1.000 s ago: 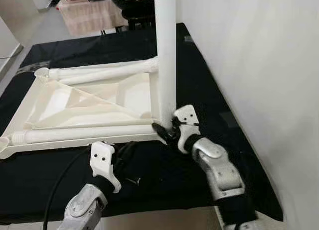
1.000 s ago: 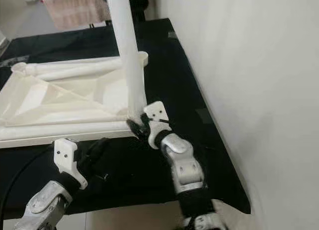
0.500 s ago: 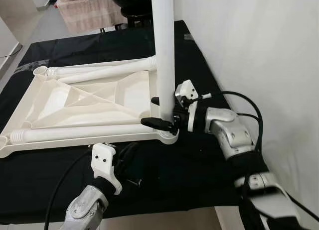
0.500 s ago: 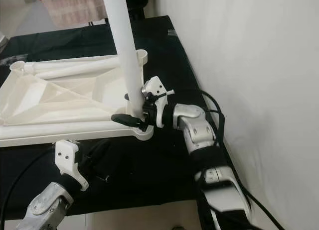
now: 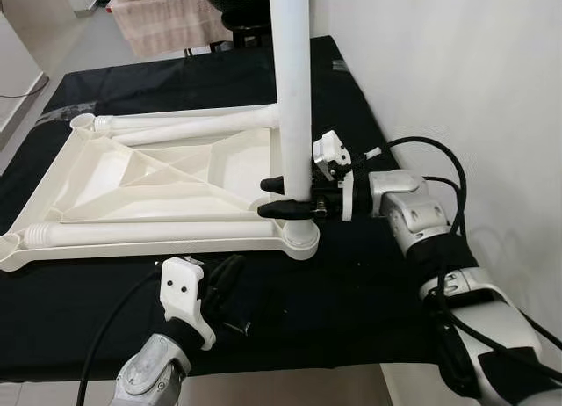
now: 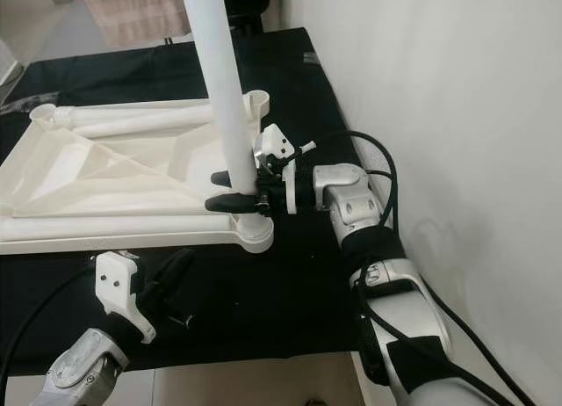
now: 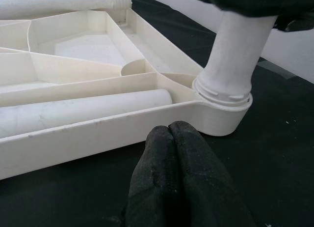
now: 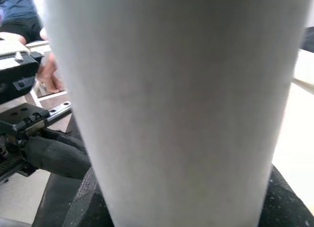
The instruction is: Building children table
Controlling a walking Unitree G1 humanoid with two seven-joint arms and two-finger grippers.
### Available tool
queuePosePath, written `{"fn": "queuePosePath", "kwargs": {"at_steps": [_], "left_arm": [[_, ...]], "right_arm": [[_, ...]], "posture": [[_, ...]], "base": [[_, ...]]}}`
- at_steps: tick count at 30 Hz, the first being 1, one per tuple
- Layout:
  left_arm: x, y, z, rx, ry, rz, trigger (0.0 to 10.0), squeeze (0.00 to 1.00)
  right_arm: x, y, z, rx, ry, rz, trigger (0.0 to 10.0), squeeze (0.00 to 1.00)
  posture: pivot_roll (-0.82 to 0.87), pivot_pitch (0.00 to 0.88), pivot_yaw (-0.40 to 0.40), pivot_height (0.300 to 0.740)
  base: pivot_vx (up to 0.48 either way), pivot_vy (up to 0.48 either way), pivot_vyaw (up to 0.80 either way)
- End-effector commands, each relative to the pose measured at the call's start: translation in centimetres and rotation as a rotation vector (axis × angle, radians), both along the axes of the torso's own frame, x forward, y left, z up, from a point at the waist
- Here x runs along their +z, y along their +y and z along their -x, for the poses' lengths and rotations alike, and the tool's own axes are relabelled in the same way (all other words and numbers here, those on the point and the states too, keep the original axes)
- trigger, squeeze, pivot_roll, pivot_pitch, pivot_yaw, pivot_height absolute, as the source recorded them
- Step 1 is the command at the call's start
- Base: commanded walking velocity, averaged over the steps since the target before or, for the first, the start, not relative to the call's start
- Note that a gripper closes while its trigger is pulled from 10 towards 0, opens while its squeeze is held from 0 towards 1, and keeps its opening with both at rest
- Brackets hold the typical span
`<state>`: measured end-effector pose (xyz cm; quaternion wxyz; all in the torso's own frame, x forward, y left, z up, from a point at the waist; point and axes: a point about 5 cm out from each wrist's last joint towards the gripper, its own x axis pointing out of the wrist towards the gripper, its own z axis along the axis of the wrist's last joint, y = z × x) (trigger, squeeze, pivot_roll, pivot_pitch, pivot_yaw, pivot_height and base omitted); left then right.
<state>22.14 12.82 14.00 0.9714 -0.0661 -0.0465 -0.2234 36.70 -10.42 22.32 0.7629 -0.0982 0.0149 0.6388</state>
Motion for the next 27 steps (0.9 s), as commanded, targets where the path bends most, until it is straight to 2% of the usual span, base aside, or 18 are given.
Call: {"fn": "queuePosePath", "kwargs": {"at_steps": [1,2,3,5,6,7,9,10,11,15,16,17,18,19,20,21,25,27], "left_arm": [[-0.2,0.1,0.4,0.009,0.005,-0.018,10.0,0.00],[-0.2,0.1,0.4,0.010,0.005,-0.018,10.0,0.00],[-0.2,0.1,0.4,0.010,0.005,-0.018,10.0,0.00],[-0.2,0.2,0.5,0.012,0.004,-0.020,10.0,0.00],[-0.1,0.3,0.5,0.013,0.004,-0.022,10.0,0.00],[-0.1,0.3,0.5,0.013,0.004,-0.022,10.0,0.00],[0.0,0.6,0.4,0.013,0.003,-0.028,10.0,0.00],[0.0,0.6,0.4,0.013,0.003,-0.028,10.0,0.00],[-0.1,0.7,0.3,0.012,0.003,-0.032,10.0,0.00],[-0.1,0.8,0.2,0.009,0.005,-0.035,10.0,0.00],[-0.2,0.8,0.0,0.002,0.007,-0.037,10.0,0.00],[-0.3,0.7,-0.2,-0.006,0.007,-0.040,10.0,0.00],[-0.3,0.7,-0.2,-0.006,0.007,-0.040,10.0,0.00],[-0.3,0.7,-0.4,-0.005,0.005,-0.042,10.0,0.00],[-0.3,0.7,-0.4,-0.005,0.005,-0.042,10.0,0.00],[-0.2,0.7,-0.5,0.005,0.002,-0.041,10.0,0.00],[-0.2,0.7,-0.5,0.021,-0.004,-0.037,10.0,0.00],[-0.1,0.6,-0.5,0.021,-0.005,-0.035,10.0,0.00]], "right_arm": [[-3.0,-0.7,-0.2,-0.137,0.070,0.064,0.0,0.00],[-3.6,-1.0,-0.4,-0.213,0.056,0.080,0.0,0.00],[-3.6,-1.0,-0.4,-0.213,0.056,0.080,0.0,0.00],[-6.3,-1.2,0.1,-0.496,0.089,0.093,0.0,0.00],[-8.0,-1.1,1.0,-0.745,0.097,0.101,0.0,0.00],[-8.0,-1.1,1.0,-0.745,0.097,0.101,0.0,0.00],[-10.2,1.1,5.9,-0.931,0.180,0.079,0.0,0.00],[-10.2,1.1,5.9,-0.931,0.180,0.079,0.0,0.00],[-9.8,1.9,7.2,-0.938,0.139,0.083,0.0,0.00],[-9.0,2.7,7.3,-0.904,0.098,0.078,0.0,0.00],[-8.7,2.9,6.7,-0.883,0.072,0.086,0.0,0.00],[-8.8,3.2,6.0,-0.863,0.069,0.099,5.6,0.00],[-8.8,3.2,6.0,-0.863,0.069,0.099,5.6,0.00],[-8.8,3.7,5.5,-0.838,0.088,0.088,10.0,0.00],[-8.8,3.7,5.5,-0.838,0.088,0.088,10.0,0.00],[-8.6,4.1,5.2,-0.790,0.105,0.059,10.0,1.00],[-7.4,5.1,5.0,-0.669,0.119,-0.020,10.0,1.00],[-5.5,5.1,4.8,-0.562,0.088,-0.092,10.0,1.00]], "posture": [[0.04,0.198,0.035,0.740],[0.04,0.199,0.034,0.740],[0.04,0.199,0.034,0.740],[0.04,0.200,0.026,0.740],[0.04,0.200,0.026,0.740],[0.04,0.200,0.026,0.740],[0.03,0.215,0.046,0.740],[0.03,0.215,0.046,0.740],[0.02,0.205,0.057,0.740],[0.00,0.195,0.066,0.740],[0.01,0.185,0.070,0.740],[0.02,0.180,0.061,0.740],[0.02,0.180,0.061,0.740],[0.02,0.179,0.059,0.740],[0.02,0.179,0.059,0.740],[0.02,0.177,0.055,0.740],[0.02,0.177,0.052,0.740],[0.03,0.176,0.047,0.740]], "base": [[0.000,0.000,0.00],[0.000,0.000,0.00],[0.000,0.000,0.00],[0.000,0.000,0.00],[0.000,0.000,0.00],[0.000,0.000,0.00],[0.000,0.000,0.00],[0.000,0.000,0.00],[0.000,0.000,0.00],[0.000,0.000,0.00],[0.000,0.000,0.00],[0.000,0.000,0.00],[0.000,0.000,0.00],[0.000,0.000,0.00],[0.000,0.000,0.00],[0.000,0.000,0.00],[0.000,0.000,0.00],[0.000,0.000,0.00]]}}
